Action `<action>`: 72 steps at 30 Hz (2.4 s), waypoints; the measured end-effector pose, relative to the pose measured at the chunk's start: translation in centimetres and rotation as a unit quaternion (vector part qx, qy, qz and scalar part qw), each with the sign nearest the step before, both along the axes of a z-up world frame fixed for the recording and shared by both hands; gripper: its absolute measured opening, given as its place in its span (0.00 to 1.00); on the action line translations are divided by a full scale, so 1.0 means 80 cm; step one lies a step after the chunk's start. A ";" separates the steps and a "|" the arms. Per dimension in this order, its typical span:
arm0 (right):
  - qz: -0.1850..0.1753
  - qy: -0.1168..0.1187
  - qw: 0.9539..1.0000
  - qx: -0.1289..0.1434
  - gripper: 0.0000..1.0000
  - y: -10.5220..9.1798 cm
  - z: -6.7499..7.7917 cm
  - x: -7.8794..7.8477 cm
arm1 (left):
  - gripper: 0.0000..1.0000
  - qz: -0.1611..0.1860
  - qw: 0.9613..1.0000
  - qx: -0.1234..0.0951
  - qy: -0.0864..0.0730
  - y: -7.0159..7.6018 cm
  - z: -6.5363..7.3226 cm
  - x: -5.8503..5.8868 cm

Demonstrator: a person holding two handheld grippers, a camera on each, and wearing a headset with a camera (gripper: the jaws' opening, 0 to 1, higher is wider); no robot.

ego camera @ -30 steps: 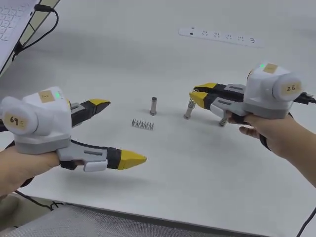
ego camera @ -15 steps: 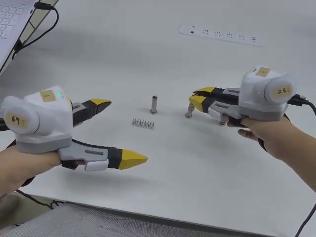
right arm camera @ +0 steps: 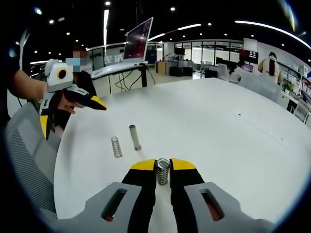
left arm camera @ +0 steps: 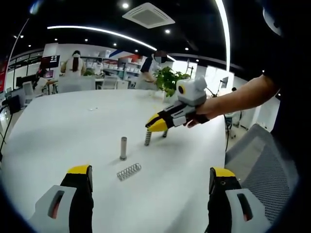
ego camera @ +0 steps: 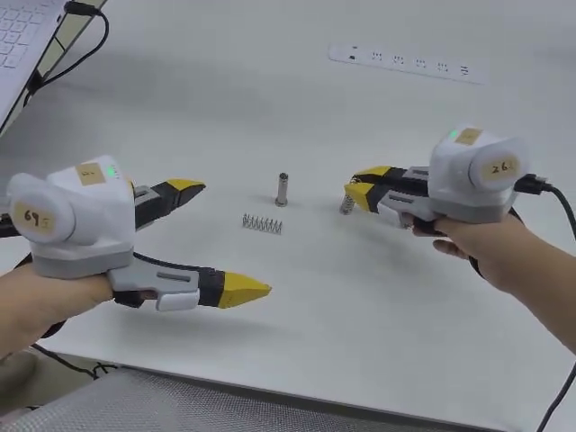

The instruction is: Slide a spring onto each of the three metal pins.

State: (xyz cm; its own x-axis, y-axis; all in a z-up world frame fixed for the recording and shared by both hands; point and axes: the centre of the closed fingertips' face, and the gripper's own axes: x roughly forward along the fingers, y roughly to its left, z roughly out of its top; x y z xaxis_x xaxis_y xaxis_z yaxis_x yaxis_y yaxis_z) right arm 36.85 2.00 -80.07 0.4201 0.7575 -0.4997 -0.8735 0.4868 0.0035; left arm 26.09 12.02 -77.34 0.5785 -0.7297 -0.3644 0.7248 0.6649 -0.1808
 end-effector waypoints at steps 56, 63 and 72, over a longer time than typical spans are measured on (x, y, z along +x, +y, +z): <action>-0.003 0.009 1.000 0.007 0.23 -0.006 0.016 -0.009 | 0.97 -0.010 1.000 0.004 -0.006 -0.006 0.011 0.002; -0.006 0.015 1.000 0.013 0.27 -0.005 0.019 -0.013 | 0.97 -0.008 1.000 0.004 -0.008 -0.006 0.013 0.003; -0.003 0.019 0.999 0.032 0.31 0.000 0.029 -0.024 | 0.97 -0.006 1.000 0.006 -0.007 -0.003 0.011 0.001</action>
State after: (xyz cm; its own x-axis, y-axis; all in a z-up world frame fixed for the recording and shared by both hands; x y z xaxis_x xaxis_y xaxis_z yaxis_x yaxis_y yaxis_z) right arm 34.96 2.01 -77.78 0.4064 0.7854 -0.4669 -0.8690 0.4900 0.0679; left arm 26.13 11.75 -76.50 0.5751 -0.7324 -0.3644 0.7349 0.6582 -0.1631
